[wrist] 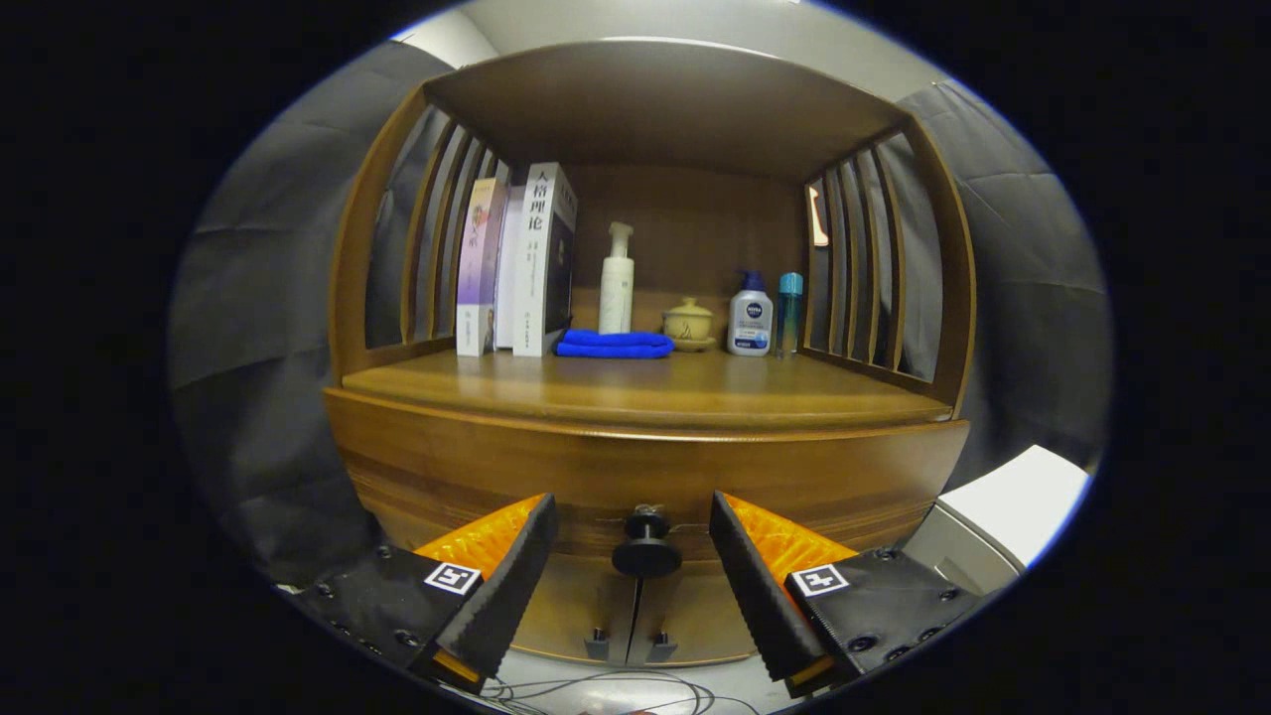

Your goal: Pull open the drawer, take out the items inside it, and place them on the countertop above the cabinet.

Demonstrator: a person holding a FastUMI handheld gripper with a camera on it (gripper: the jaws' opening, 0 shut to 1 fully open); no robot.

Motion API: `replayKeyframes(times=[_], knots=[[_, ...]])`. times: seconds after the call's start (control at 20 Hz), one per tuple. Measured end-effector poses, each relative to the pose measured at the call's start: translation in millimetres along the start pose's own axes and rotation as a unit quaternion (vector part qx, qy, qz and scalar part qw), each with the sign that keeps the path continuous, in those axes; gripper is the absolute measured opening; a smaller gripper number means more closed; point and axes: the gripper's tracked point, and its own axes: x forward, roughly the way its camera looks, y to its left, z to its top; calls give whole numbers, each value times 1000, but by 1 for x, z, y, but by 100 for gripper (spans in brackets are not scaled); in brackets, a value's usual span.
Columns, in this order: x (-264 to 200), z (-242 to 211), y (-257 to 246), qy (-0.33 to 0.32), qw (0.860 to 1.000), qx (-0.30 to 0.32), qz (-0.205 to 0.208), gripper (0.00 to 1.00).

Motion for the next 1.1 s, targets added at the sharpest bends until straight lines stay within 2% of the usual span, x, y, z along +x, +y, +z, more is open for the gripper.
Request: replayKeyframes(times=[0.2,0.35,0.4,0.55,0.7,0.9,1.1], knots=[[10,-15,5,5,1000,-2,-4,98],[14,-20,7,1,1000,-9,-2,87],[16,-20,3,-3,1000,-8,-10,87],[17,-18,-7,-12,1000,17,-18,68],[19,-19,-8,-11,999,51,-1,49],[17,-19,-10,-6,998,56,-9,31],[17,-21,-9,-4,999,45,-3,31]])
